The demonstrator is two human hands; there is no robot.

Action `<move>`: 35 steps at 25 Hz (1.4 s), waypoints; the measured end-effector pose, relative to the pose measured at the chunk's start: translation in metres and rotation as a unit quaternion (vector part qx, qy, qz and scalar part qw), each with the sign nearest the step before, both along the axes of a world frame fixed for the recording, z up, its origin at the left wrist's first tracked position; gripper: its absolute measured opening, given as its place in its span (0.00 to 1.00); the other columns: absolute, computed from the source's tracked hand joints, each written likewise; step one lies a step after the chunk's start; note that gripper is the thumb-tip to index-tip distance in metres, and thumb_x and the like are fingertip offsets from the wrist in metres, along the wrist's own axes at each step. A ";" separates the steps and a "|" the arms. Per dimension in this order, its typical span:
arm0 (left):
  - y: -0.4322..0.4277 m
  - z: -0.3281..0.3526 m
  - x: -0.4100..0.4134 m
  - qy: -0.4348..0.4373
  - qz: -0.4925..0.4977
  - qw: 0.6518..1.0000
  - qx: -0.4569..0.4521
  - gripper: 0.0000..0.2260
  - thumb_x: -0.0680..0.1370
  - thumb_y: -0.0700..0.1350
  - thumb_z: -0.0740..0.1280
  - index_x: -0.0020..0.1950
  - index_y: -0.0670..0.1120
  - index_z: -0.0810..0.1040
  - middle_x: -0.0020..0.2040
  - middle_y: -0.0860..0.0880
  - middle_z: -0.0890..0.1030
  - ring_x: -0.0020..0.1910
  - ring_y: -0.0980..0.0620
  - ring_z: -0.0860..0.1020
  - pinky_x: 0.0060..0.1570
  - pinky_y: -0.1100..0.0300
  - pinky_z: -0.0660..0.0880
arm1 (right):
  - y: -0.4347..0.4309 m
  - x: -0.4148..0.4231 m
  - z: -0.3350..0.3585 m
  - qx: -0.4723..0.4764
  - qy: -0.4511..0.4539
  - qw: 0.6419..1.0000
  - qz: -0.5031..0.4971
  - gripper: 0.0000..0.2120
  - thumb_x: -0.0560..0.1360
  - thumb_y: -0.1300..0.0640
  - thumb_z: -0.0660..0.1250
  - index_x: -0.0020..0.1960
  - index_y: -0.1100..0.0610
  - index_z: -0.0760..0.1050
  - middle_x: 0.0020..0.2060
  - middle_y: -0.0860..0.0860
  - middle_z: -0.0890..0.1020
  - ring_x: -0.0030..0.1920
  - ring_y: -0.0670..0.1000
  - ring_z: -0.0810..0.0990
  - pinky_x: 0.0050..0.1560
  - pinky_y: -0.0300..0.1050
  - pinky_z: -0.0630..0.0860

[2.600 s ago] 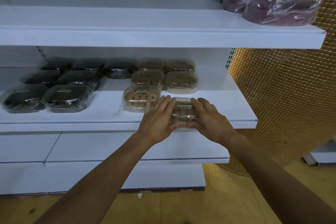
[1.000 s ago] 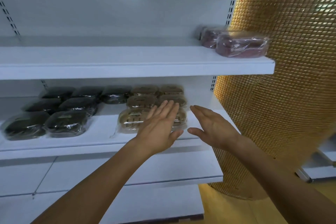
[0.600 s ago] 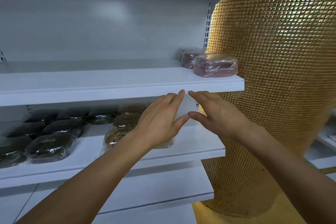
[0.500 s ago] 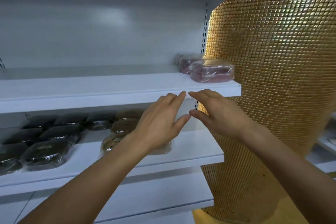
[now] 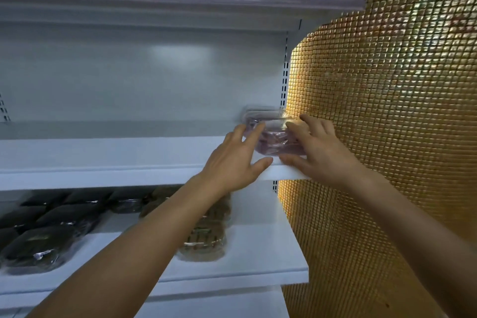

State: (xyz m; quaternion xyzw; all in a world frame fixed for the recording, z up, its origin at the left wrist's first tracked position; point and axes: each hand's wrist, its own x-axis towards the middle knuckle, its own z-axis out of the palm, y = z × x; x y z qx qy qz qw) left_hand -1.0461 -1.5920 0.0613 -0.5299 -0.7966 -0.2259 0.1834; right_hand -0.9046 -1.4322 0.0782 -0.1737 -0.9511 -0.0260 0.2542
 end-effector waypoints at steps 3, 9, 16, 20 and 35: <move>0.027 0.003 -0.012 -0.045 0.001 0.999 -0.014 0.35 0.79 0.64 0.60 0.81 0.58 0.47 0.80 0.50 0.52 0.77 0.46 0.57 0.70 0.47 0.67 | 0.024 -0.013 -0.003 -0.041 -0.027 0.999 -0.001 0.40 0.74 0.30 0.57 0.79 0.46 0.49 0.79 0.56 0.50 0.77 0.60 0.46 0.74 0.60 0.55; 0.035 -0.002 -0.019 -0.071 0.012 0.997 0.023 0.33 0.78 0.66 0.62 0.79 0.60 0.53 0.78 0.56 0.60 0.73 0.53 0.66 0.66 0.50 0.71 | 0.046 -0.027 -0.003 -0.060 0.019 0.998 0.012 0.45 0.67 0.26 0.63 0.76 0.48 0.57 0.68 0.52 0.61 0.67 0.58 0.59 0.66 0.56 0.66; 0.035 -0.002 -0.010 -0.071 0.026 0.996 0.045 0.30 0.78 0.67 0.60 0.77 0.61 0.57 0.76 0.57 0.65 0.69 0.52 0.71 0.60 0.54 0.71 | 0.050 -0.028 -0.004 -0.118 0.017 0.992 0.045 0.47 0.66 0.30 0.67 0.77 0.50 0.57 0.72 0.55 0.61 0.71 0.60 0.62 0.68 0.57 0.66; 0.028 -0.004 -0.004 -0.082 0.018 0.995 0.060 0.29 0.77 0.66 0.62 0.75 0.58 0.59 0.74 0.55 0.68 0.66 0.52 0.74 0.58 0.52 0.75 | 0.040 -0.019 -0.002 -0.088 0.005 0.995 0.052 0.46 0.69 0.30 0.66 0.78 0.51 0.54 0.72 0.54 0.62 0.68 0.57 0.70 0.62 0.53 0.72; -0.065 -0.036 0.065 -0.092 -0.028 0.989 0.114 0.35 0.79 0.58 0.66 0.80 0.55 0.51 0.76 0.53 0.58 0.67 0.56 0.71 0.57 0.70 0.66 | -0.065 0.049 -0.044 -0.044 0.059 0.995 0.066 0.43 0.73 0.31 0.55 0.80 0.52 0.47 0.78 0.54 0.48 0.75 0.59 0.60 0.65 0.59 0.73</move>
